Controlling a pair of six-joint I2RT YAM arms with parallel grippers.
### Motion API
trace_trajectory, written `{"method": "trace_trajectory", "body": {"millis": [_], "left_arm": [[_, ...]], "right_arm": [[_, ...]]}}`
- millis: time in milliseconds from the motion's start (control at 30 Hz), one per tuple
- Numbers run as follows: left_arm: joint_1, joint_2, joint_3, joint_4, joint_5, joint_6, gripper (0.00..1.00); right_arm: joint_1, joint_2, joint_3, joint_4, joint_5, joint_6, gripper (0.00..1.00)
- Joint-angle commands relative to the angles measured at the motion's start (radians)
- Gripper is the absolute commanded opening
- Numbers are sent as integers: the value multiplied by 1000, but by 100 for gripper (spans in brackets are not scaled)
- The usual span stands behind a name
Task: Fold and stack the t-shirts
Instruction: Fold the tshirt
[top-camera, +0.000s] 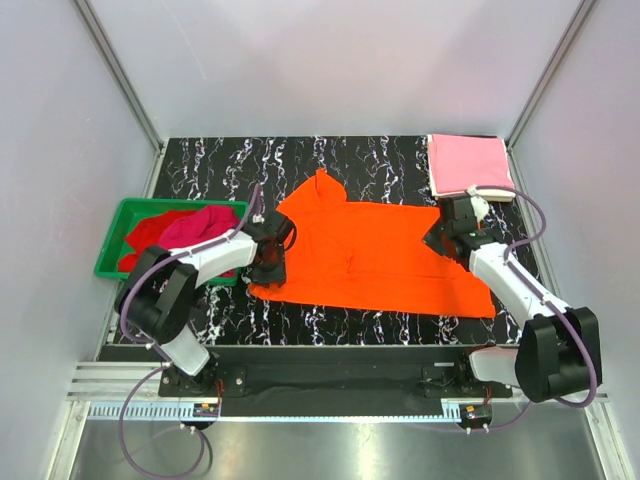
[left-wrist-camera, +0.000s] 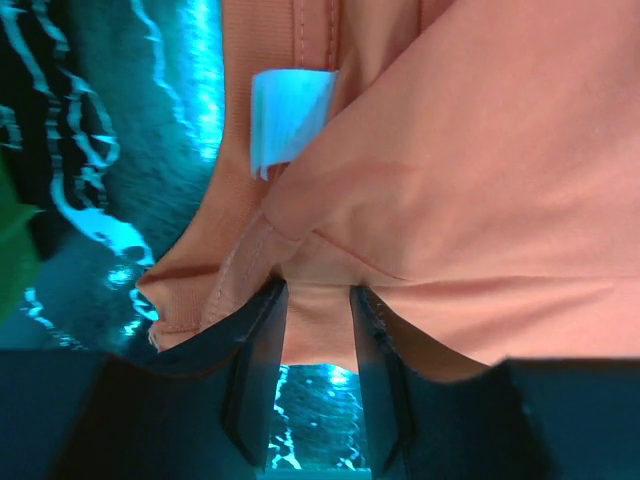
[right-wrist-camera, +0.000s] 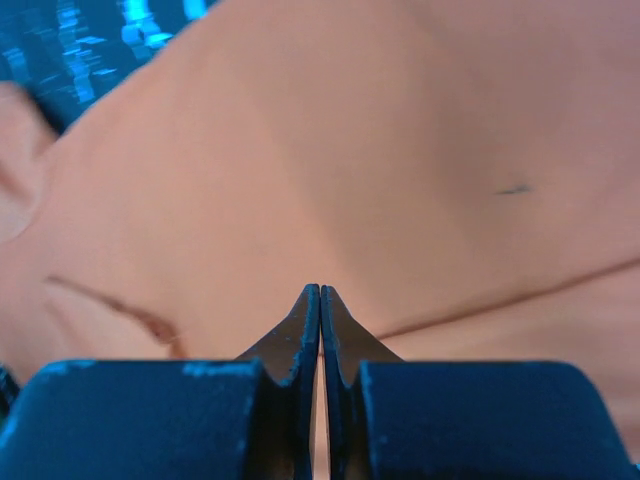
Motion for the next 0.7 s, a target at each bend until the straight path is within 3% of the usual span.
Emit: {"method": "trace_trajectory", "body": {"millis": [0, 133, 333, 533, 667], "left_arm": [[-6, -1, 24, -37, -108, -10, 40], [-9, -54, 67, -48, -30, 6, 48], [44, -16, 370, -65, 122, 123, 57], [204, 254, 763, -78, 284, 183, 56], [210, 482, 1030, -78, 251, 284, 57]], "right_arm": [[-57, -20, -19, -44, -43, 26, 6], [-136, -16, 7, -47, -72, 8, 12], [-230, 74, 169, -64, -139, -69, 25], [-364, 204, 258, -33, -181, -105, 30], [-374, 406, 396, -24, -112, -184, 39]]}}
